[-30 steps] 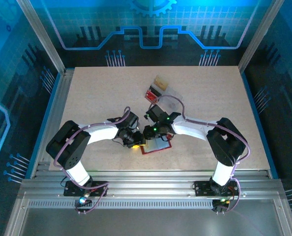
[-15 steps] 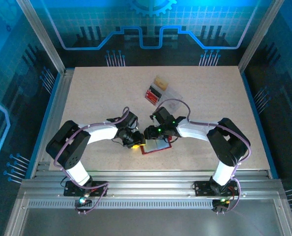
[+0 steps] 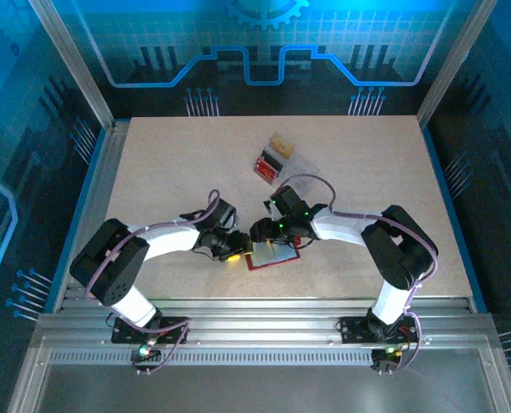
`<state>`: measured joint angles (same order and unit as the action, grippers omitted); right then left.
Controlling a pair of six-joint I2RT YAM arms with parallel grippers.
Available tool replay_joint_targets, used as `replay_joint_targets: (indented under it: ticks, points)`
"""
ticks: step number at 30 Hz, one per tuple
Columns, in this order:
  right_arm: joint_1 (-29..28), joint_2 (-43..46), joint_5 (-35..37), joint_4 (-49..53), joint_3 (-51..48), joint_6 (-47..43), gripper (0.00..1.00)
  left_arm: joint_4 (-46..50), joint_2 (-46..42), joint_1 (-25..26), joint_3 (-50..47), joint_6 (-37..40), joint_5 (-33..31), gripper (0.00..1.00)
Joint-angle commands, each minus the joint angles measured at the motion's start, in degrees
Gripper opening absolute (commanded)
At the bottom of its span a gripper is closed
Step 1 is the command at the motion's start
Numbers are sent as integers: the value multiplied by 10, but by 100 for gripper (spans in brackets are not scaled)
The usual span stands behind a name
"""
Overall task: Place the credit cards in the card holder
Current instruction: Flip over the card slot in the card holder.
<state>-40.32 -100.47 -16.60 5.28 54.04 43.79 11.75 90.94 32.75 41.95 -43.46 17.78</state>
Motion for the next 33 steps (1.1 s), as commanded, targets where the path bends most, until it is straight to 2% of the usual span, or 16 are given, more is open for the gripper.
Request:
replay_joint_targets:
  ticks: [1, 5, 10, 17, 21, 25, 29, 33]
  points:
    - [-22, -50, -8, -34, -10, 12, 56, 1, -38, 25, -2, 35, 36, 52]
    - [-21, -51, -15, -41, -11, 18, 60, 21, -48, 36, 12, 47, 16, 53]
    - [-13, -54, -22, -52, -15, 25, 61, 9, -79, 41, -8, 30, -1, 44]
    - [-8, -58, -29, -56, -17, 26, 57, 59, -146, 43, -13, 28, -54, 36]
    - [-5, -61, -31, -59, -17, 28, 52, 49, -137, 50, -3, 31, -38, 27]
    - [-3, -63, -33, -60, -17, 30, 40, 5, -101, 54, 3, 26, -2, 17]
    - [-2, -66, -32, -57, -17, 29, 30, -15, -61, 57, 19, 28, 3, 13]
    - [-1, -65, -32, -54, -17, 28, 29, -15, -27, 57, 30, 32, -13, 10]
